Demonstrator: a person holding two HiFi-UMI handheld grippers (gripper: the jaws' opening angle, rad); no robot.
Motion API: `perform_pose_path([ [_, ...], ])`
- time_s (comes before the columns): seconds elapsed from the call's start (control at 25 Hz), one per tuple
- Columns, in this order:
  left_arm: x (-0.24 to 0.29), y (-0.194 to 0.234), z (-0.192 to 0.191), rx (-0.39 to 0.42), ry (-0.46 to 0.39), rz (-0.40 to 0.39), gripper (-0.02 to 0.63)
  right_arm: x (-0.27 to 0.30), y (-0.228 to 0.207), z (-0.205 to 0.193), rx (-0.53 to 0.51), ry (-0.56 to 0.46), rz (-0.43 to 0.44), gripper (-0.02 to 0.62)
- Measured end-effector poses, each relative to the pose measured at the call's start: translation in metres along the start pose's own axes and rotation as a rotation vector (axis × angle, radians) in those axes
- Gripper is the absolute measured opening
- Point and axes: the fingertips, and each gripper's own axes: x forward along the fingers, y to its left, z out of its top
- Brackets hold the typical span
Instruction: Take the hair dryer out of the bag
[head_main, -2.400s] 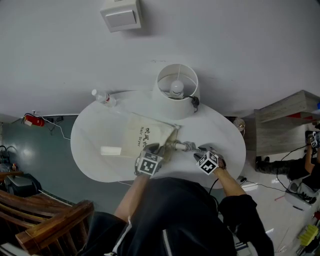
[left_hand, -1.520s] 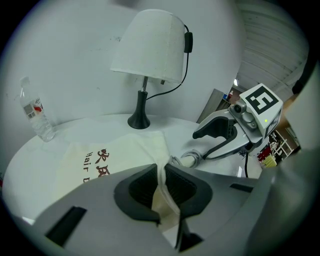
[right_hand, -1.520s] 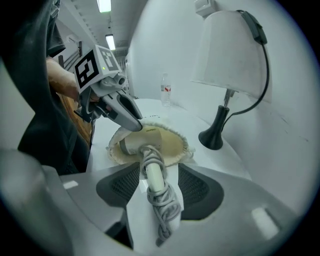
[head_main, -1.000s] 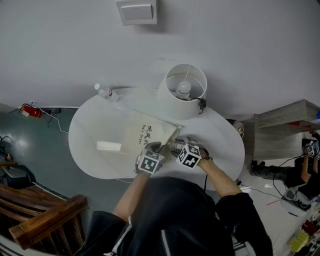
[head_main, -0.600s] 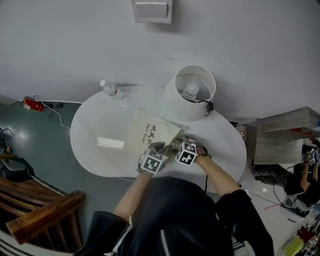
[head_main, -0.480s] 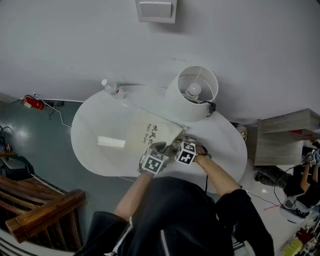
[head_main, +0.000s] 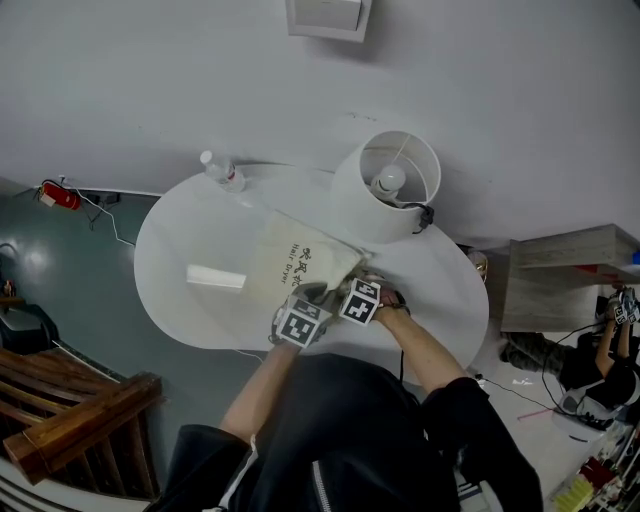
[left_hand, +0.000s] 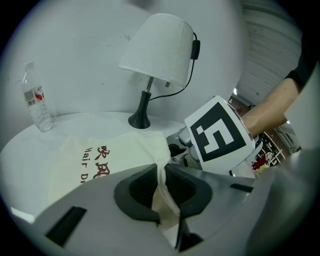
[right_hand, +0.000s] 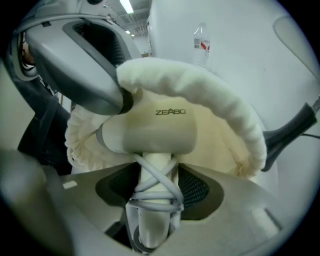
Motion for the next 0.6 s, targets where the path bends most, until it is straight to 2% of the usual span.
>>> perform_pose_path([
  [0.24,0.001,0.001,-0.002,0.006,0.006,-0.013,0.051,-0.003,-0.001,0.003,0.031,-0.019,-0.030,0.207],
  [0.6,-0.001,0.000,-0.002,0.021,0.012,-0.032,0.051,-0.012,-0.001,0.001,0.088,-0.039,-0.059,0.199],
])
